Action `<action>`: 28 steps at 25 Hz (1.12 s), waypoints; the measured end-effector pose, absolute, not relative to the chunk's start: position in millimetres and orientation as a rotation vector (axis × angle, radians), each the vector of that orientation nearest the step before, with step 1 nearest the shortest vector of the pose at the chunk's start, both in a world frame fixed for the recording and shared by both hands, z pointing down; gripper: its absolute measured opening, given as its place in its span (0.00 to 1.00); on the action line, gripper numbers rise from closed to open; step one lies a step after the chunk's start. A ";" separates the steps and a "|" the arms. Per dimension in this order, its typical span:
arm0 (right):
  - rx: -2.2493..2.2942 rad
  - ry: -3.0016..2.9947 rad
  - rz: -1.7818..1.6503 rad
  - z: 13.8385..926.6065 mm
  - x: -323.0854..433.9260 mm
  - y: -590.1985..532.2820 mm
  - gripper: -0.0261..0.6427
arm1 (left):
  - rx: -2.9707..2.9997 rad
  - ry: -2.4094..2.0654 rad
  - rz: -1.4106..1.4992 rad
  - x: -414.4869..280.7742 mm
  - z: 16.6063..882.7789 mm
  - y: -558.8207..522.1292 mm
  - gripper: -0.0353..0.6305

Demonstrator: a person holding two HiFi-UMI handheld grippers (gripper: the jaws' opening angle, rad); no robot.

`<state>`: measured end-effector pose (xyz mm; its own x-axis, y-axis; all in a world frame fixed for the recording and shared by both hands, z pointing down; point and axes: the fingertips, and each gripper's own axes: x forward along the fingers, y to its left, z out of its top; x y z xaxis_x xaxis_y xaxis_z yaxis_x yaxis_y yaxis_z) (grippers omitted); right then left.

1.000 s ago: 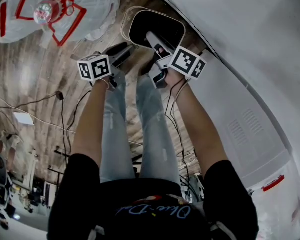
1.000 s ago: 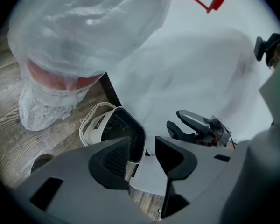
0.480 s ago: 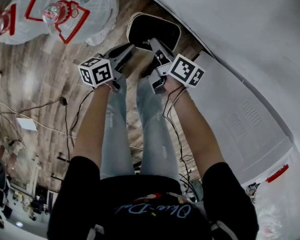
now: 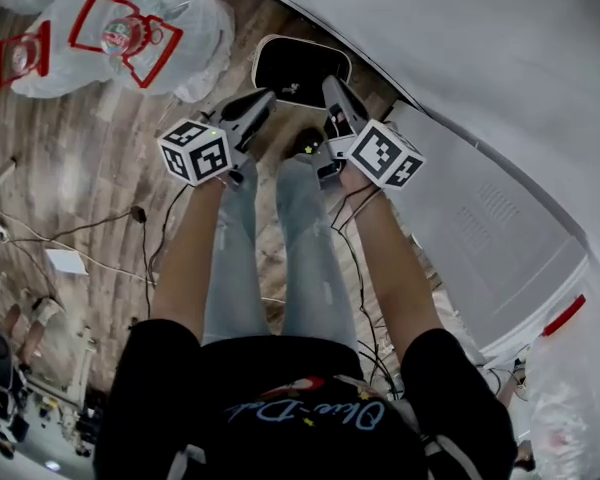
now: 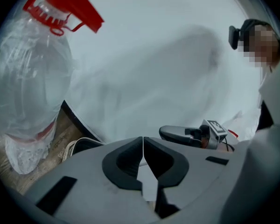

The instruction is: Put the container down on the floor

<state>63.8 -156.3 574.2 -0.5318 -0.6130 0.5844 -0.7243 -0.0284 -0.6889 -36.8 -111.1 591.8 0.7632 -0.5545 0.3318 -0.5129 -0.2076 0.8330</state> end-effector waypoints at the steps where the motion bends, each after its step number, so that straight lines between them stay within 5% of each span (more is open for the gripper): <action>1: 1.471 -2.131 1.592 565.3 64.8 -157.1 0.04 | 1.872 -0.817 -0.036 -34.9 585.0 -110.8 0.06; 28: 1.643 -2.337 1.337 383.0 92.0 -126.3 0.04 | 2.133 -0.777 0.108 -18.6 395.5 -96.1 0.06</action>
